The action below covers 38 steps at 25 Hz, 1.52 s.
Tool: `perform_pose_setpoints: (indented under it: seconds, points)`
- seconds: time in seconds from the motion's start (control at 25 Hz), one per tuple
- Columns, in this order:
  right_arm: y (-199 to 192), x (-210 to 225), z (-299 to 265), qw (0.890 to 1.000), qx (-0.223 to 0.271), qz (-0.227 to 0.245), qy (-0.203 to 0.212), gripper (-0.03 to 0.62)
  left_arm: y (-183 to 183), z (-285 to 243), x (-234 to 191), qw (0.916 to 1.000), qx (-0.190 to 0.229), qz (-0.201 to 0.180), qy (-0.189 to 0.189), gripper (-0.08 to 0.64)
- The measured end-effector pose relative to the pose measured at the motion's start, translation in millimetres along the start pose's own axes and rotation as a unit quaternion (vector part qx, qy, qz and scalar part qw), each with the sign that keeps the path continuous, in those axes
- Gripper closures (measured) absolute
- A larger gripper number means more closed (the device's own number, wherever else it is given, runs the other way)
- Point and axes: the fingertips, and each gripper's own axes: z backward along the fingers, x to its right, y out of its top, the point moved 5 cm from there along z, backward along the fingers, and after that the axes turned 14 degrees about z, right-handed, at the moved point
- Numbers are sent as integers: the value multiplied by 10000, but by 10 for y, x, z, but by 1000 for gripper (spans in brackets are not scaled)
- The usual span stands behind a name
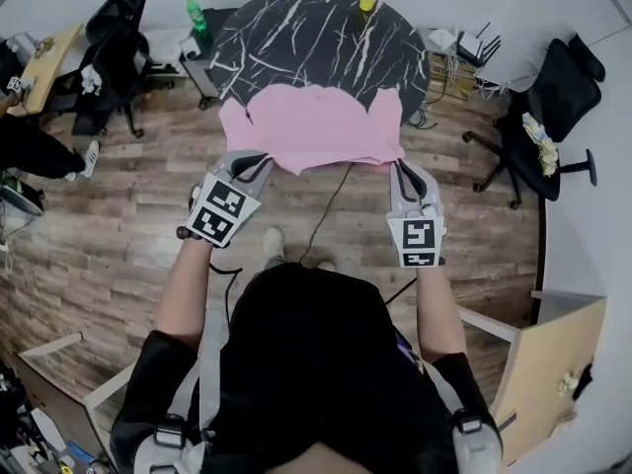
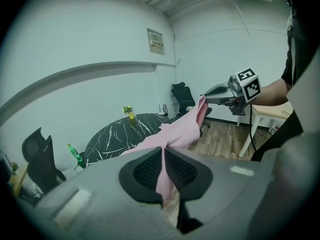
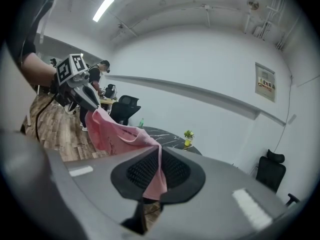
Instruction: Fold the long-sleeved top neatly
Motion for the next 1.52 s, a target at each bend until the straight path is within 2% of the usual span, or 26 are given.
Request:
perform_pose_setpoints:
  seconds: [0.32,0.68,1.08,1.52]
  points:
    - [-269,32,573,10000,55,4,13,572,-151,47,634,10000,-12,-53,28,537]
    - [-265,200,869,9994,239,97,-223,572,-38,90,897,9998,109,-128,-54,537]
    - [-169,476,889,9979,390,198,-478,572,212,25,936,9990,219,-379,-127,537]
    - [276,673,444,9950,699,476,-533,572,533,144,485,9978,526,-385,87,537]
